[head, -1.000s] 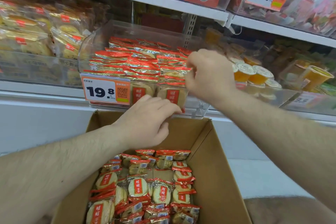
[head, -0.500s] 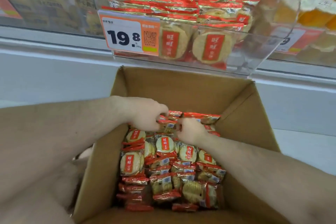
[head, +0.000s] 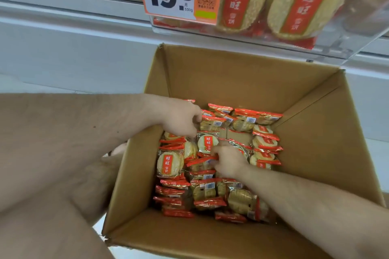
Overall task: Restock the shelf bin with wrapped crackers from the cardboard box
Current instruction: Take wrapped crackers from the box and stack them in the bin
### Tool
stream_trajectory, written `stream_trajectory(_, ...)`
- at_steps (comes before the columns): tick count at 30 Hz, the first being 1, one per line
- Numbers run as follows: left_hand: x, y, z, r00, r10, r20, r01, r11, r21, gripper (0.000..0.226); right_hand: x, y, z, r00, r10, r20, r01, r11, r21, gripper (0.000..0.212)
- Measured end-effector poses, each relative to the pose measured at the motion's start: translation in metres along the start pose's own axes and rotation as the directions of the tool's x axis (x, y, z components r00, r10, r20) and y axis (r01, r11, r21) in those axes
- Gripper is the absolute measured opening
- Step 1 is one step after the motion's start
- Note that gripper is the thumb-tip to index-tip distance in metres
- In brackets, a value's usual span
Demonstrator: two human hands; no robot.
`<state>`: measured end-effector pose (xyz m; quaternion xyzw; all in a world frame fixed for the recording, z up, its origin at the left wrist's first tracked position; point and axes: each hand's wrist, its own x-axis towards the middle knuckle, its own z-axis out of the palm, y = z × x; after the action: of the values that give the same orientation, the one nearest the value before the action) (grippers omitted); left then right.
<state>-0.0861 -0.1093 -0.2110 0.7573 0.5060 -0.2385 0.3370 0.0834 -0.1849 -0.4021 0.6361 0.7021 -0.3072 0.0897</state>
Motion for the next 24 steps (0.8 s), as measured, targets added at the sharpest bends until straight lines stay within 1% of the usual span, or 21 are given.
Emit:
stream_trajectory(1,0.004,-0.002,0.000,1.000,-0.016,-0.015,0.015,0.998,-0.067,0.037,-0.004,-0.003,-0.014,0.999,-0.022,-0.046,0.026,0.997,0.079,0.016)
stream_trajectory(2,0.004,-0.004,-0.001,0.997,-0.074,0.004,0.073,0.974,-0.215,0.040,-0.009,-0.006,-0.029,0.992,-0.043,-0.120,0.061,0.987,0.147,0.009)
stream_trajectory(3,0.007,-0.007,-0.001,0.991,-0.126,0.046,0.134,0.919,-0.370,0.044,-0.016,-0.009,-0.044,0.974,-0.063,-0.216,0.106,0.975,0.195,0.009)
stream_trajectory(4,0.006,-0.007,-0.003,0.978,-0.185,0.097,0.208,0.830,-0.518,0.047,-0.024,-0.013,-0.059,0.937,-0.091,-0.338,0.175,0.958,0.228,0.016)
stream_trajectory(5,0.005,-0.008,-0.004,0.962,-0.219,0.160,0.271,0.736,-0.620,0.049,-0.035,-0.018,-0.072,0.876,-0.137,-0.462,0.274,0.931,0.242,0.022)
stream_trajectory(6,0.004,-0.009,-0.005,0.945,-0.241,0.220,0.325,0.648,-0.688,0.050,-0.046,-0.024,-0.082,0.797,-0.196,-0.571,0.386,0.893,0.231,0.024)
stream_trajectory(8,0.006,-0.009,-0.004,0.930,-0.230,0.288,0.366,0.484,-0.795,0.048,-0.061,-0.036,-0.094,0.641,-0.303,-0.706,0.556,0.817,0.155,0.017)
stream_trajectory(9,0.005,-0.006,-0.003,0.940,-0.203,0.275,0.337,0.419,-0.843,0.042,-0.063,-0.039,-0.094,0.598,-0.337,-0.727,0.591,0.798,0.117,0.014)
stream_trajectory(10,0.006,-0.003,-0.002,0.957,-0.186,0.225,0.280,0.365,-0.888,0.031,-0.063,-0.040,-0.094,0.591,-0.358,-0.723,0.605,0.789,0.104,0.015)
stream_trajectory(11,0.010,-0.001,0.000,0.972,-0.191,0.137,0.198,0.353,-0.914,0.018,-0.060,-0.040,-0.090,0.621,-0.356,-0.698,0.595,0.794,0.124,0.020)
stream_trajectory(12,0.011,0.002,0.001,0.978,-0.207,0.037,0.111,0.358,-0.927,0.014,-0.057,-0.039,-0.085,0.690,-0.319,-0.649,0.544,0.820,0.176,0.027)
stream_trajectory(13,0.014,0.001,0.003,0.973,-0.221,-0.065,0.035,0.419,-0.907,0.026,-0.056,-0.035,-0.080,0.783,-0.242,-0.573,0.438,0.869,0.232,0.032)
stream_trajectory(14,0.016,0.002,0.004,0.965,-0.219,-0.144,-0.010,0.516,-0.857,0.040,-0.055,-0.030,-0.075,0.888,-0.131,-0.440,0.261,0.933,0.248,0.033)
stream_trajectory(15,0.015,0.002,0.005,0.962,-0.193,-0.193,-0.033,0.620,-0.784,0.051,-0.053,-0.020,-0.067,0.973,-0.002,-0.230,0.040,0.986,0.159,0.031)
stream_trajectory(16,0.013,0.003,0.006,0.966,-0.146,-0.212,-0.051,0.700,-0.712,0.058,-0.053,-0.011,-0.058,0.993,0.121,0.009,-0.121,0.992,-0.020,0.030)
stream_trajectory(17,0.012,0.003,0.009,0.975,-0.091,-0.205,-0.070,0.746,-0.662,0.063,-0.054,-0.002,-0.047,0.950,0.216,0.225,-0.177,0.967,-0.182,0.033)
stream_trajectory(18,0.012,0.004,0.010,0.981,-0.044,-0.191,-0.088,0.773,-0.628,0.066,-0.056,0.006,-0.036,0.880,0.280,0.384,-0.174,0.942,-0.287,0.037)
stream_trajectory(19,0.011,0.005,0.012,0.984,-0.005,-0.179,-0.105,0.792,-0.601,0.068,-0.058,0.013,-0.025,0.818,0.321,0.478,-0.155,0.922,-0.354,0.042)
stream_trajectory(20,0.010,0.008,0.013,0.984,0.025,-0.175,-0.122,0.813,-0.570,0.068,-0.060,0.019,-0.015,0.785,0.342,0.516,-0.131,0.906,-0.402,0.044)
stream_trajectory(21,0.009,0.009,0.014,0.984,0.049,-0.169,-0.133,0.833,-0.536,0.068,-0.062,0.024,-0.007,0.781,0.352,0.516,-0.110,0.891,-0.441,0.043)
stream_trajectory(24,0.010,0.012,0.014,0.981,0.090,-0.171,-0.161,0.869,-0.468,0.061,-0.062,0.030,-0.003,0.810,0.351,0.469,-0.114,0.880,-0.461,0.033)
